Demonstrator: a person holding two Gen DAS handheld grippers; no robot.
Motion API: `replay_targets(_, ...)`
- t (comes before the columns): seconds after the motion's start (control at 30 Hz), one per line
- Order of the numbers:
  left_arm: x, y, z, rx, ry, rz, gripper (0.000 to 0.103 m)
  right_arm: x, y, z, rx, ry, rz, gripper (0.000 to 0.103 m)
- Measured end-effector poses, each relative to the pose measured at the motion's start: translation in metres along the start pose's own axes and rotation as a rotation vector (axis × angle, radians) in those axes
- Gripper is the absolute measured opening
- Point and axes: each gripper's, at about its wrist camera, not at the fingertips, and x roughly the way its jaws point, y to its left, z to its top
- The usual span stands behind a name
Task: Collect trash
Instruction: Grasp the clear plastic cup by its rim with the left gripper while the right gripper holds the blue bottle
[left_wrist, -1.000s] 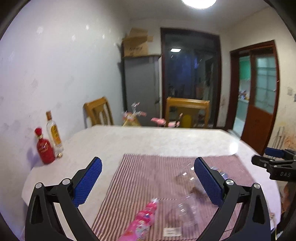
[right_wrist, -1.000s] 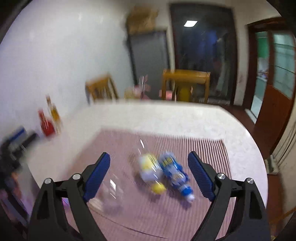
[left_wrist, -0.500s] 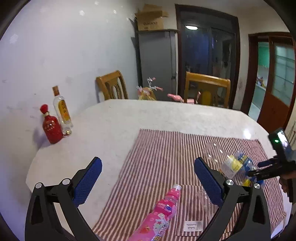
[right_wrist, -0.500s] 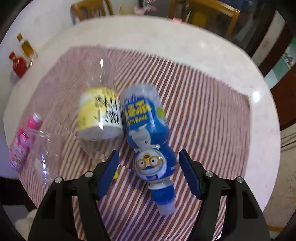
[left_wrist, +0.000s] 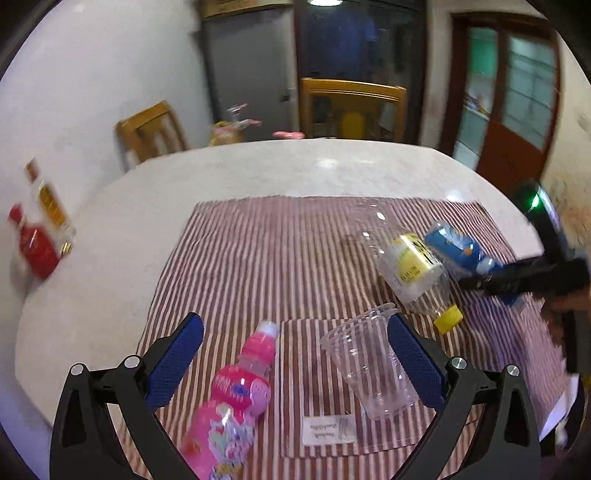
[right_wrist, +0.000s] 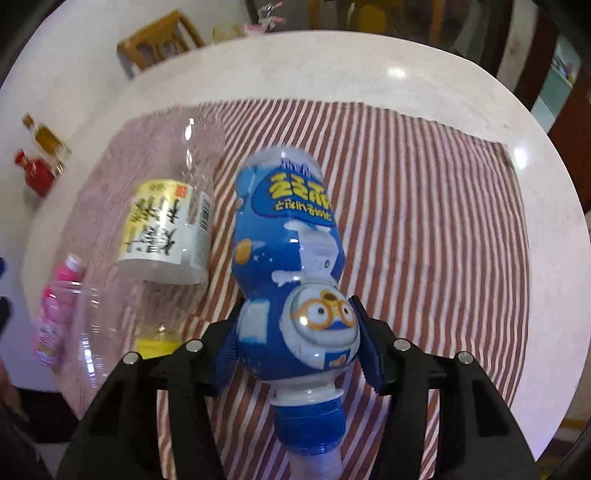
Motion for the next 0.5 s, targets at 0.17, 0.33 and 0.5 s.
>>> replay_targets(0.17, 0.012, -0.011, 0.002, 0.46, -0.043, -0.166, 0.097, -0.028, -0.009, -0.014, 0.027, -0.052, 0.032, 0.054)
replay_targets(0.33, 0.053, -0.001, 0.017, 0.579, 0.076, -0.473, 0.097, -0.043, -0.015, -0.008, 0.041, -0.076, 0.066, 0.054)
replay_targets(0.5, 0.095, -0.01, 0.028, 0.644, 0.2, -0.629, 0.085, -0.047, -0.017, 0.003, 0.059, -0.089, 0.078, 0.054)
